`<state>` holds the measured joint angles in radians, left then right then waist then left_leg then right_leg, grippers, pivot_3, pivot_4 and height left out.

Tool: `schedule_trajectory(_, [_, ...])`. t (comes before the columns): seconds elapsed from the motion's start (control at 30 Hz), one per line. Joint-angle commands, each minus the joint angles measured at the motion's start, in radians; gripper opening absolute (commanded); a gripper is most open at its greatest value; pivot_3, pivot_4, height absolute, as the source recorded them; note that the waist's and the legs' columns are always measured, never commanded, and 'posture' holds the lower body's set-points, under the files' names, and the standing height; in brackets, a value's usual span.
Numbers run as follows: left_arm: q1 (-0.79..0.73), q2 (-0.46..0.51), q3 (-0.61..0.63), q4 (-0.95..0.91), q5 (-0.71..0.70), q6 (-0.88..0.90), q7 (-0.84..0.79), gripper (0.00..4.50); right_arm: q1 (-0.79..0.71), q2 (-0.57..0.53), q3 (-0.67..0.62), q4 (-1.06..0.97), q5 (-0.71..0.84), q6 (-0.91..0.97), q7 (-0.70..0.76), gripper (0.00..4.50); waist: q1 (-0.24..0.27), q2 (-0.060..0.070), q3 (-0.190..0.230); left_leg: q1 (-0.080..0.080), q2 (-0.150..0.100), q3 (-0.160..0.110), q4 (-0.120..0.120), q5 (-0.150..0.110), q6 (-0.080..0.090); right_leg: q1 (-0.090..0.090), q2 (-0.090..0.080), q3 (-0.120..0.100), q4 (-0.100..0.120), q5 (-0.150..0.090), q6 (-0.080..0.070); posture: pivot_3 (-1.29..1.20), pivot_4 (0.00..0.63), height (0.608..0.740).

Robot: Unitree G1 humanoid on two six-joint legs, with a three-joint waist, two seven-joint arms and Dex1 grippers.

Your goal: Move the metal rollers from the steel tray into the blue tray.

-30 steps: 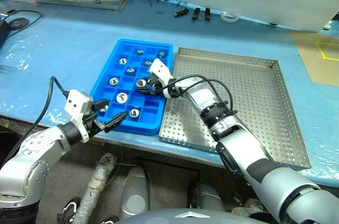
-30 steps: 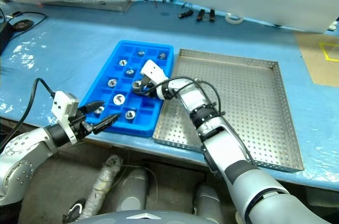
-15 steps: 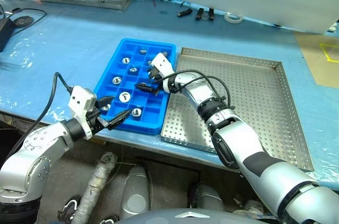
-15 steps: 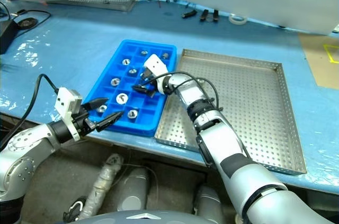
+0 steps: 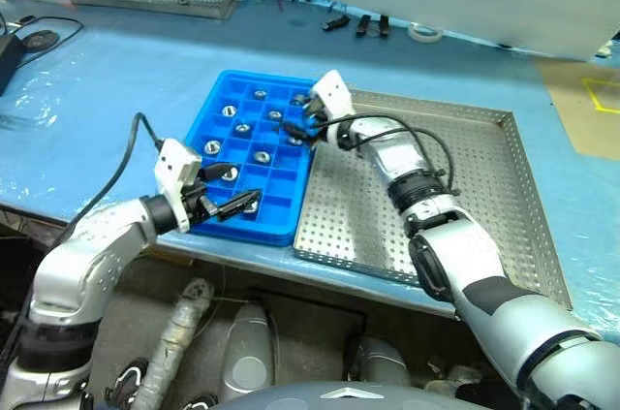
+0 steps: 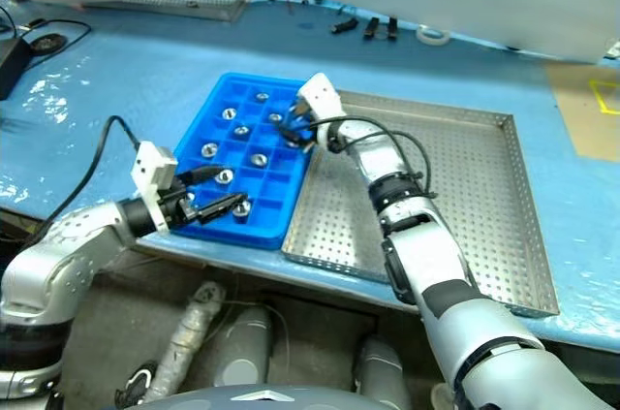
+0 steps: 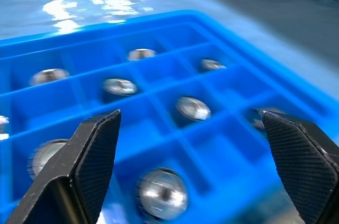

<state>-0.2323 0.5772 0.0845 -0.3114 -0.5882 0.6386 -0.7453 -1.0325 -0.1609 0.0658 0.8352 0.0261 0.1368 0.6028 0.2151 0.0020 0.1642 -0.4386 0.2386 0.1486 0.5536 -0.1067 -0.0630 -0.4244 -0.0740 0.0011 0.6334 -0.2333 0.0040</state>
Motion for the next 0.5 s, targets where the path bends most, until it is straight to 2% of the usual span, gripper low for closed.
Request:
schedule_trajectory(0.03, [-0.122, -0.039, -0.095, 0.101, 0.043, -0.073, -0.082, 4.50, 0.086, -0.065, -0.052, -0.245, 0.032, 0.108, -0.027, 4.49, -0.012, 0.000, 0.000, 0.000, 0.000, 0.000, 0.002, 0.000, 0.000, 0.000, 0.000, 0.000, 0.001, 0.000, 0.000, 0.09, 0.150, 0.740])
schedule_trajectory(0.13, [-0.210, -0.066, -0.146, 0.205, 0.077, -0.118, -0.141, 4.50, 0.178, -0.102, -0.061, -0.406, 0.031, 0.186, -0.054, 4.49, -0.043, 0.000, 0.000, 0.001, 0.000, 0.000, 0.006, 0.000, 0.000, 0.000, 0.000, 0.001, 0.006, 0.000, 0.001, 0.04, 0.150, 0.740])
schedule_trajectory(0.23, [-0.293, -0.103, -0.187, 0.305, 0.115, -0.163, -0.182, 4.50, 0.232, -0.111, -0.092, -0.456, 0.024, 0.229, -0.132, 4.49, -0.091, 0.000, 0.000, 0.002, 0.000, 0.000, 0.007, 0.000, 0.000, 0.000, 0.000, 0.004, 0.008, 0.001, 0.001, -0.03, 0.150, 0.740])
schedule_trajectory(0.4, [-0.351, -0.131, -0.212, 0.370, 0.140, -0.187, -0.232, 4.50, 0.242, -0.051, -0.120, -0.409, 0.046, 0.238, -0.217, 4.49, -0.144, 0.000, 0.000, 0.004, 0.000, 0.001, 0.007, 0.001, -0.001, 0.000, 0.001, 0.005, 0.008, -0.001, -0.002, -0.07, 0.150, 0.740])
schedule_trajectory(0.5, [-0.357, -0.130, -0.208, 0.378, 0.148, -0.186, -0.245, 4.50, 0.231, -0.009, -0.125, -0.351, 0.055, 0.220, -0.230, 4.49, -0.153, 0.000, 0.000, 0.004, 0.001, 0.001, 0.007, 0.001, 0.000, 0.000, 0.001, 0.005, 0.008, -0.001, -0.003, -0.07, 0.150, 0.740])
